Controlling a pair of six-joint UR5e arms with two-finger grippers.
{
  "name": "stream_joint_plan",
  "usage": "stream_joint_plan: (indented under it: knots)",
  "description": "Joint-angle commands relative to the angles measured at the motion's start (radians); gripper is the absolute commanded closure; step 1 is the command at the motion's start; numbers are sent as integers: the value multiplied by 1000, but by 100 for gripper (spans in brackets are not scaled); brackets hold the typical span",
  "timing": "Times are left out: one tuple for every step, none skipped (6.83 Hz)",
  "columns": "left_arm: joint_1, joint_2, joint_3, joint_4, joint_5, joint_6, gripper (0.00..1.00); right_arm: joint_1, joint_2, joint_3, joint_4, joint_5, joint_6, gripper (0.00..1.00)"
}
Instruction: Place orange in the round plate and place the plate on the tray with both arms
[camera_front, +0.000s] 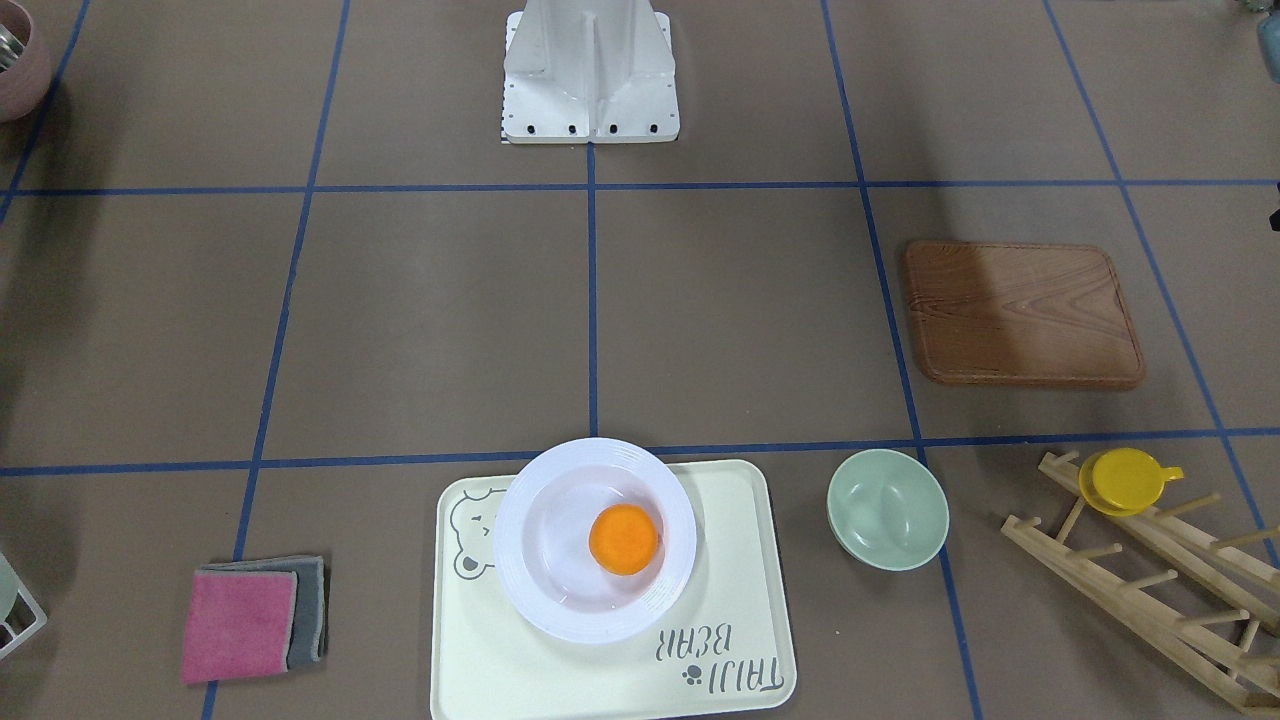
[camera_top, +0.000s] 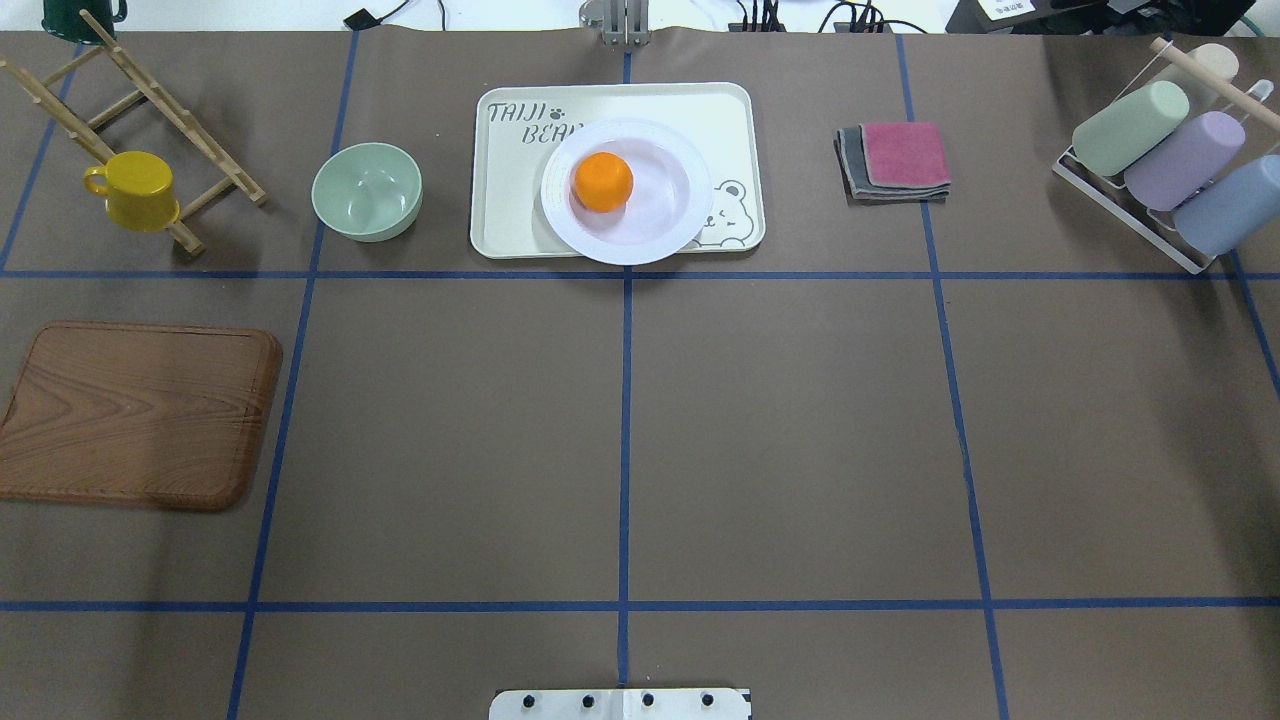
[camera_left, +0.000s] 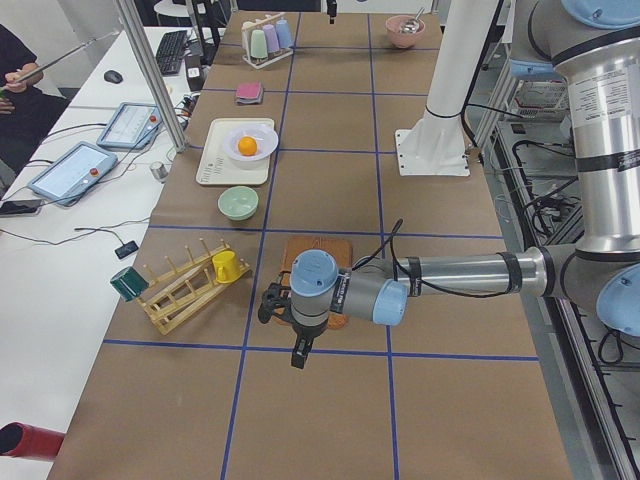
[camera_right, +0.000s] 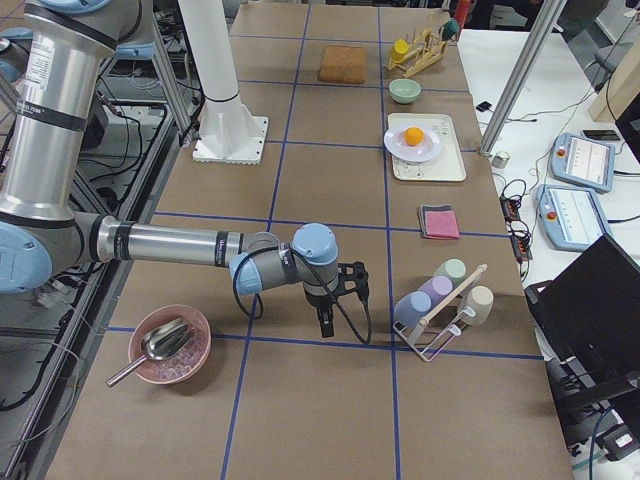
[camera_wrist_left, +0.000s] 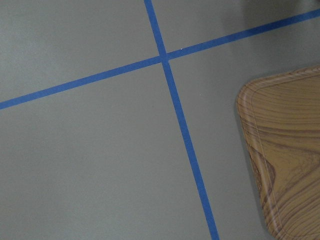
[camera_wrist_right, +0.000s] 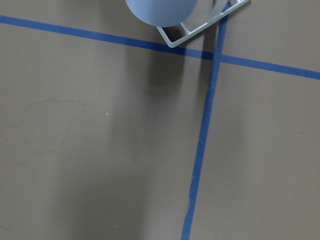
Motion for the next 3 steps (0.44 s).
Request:
stream_joint_plan:
  knots:
    - [-1, 1, 2, 2, 0, -1, 1, 3, -1, 4, -4, 0, -4, 0]
    - [-1, 1, 2, 2, 0, -2, 1, 3, 0, 4, -4, 0, -4, 0]
    - [-1, 3, 2, 2, 0, -7, 1, 6, 3, 4, -4, 0, -4, 0]
